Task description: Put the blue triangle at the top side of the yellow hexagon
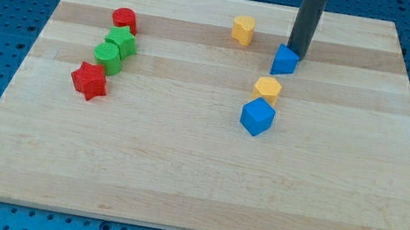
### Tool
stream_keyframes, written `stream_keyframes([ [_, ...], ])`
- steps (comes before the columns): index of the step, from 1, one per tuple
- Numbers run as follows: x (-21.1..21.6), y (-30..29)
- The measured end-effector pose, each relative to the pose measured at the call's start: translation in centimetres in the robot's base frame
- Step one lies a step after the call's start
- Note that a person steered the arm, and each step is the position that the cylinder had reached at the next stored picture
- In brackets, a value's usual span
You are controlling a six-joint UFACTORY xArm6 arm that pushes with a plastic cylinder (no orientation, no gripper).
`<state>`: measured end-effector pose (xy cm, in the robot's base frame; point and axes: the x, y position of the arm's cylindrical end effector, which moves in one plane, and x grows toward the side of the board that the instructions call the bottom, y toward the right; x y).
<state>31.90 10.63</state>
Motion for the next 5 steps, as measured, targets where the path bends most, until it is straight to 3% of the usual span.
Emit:
stream_keyframes([
  [3, 4.0, -3.5],
  [5, 3.6, -3.4],
])
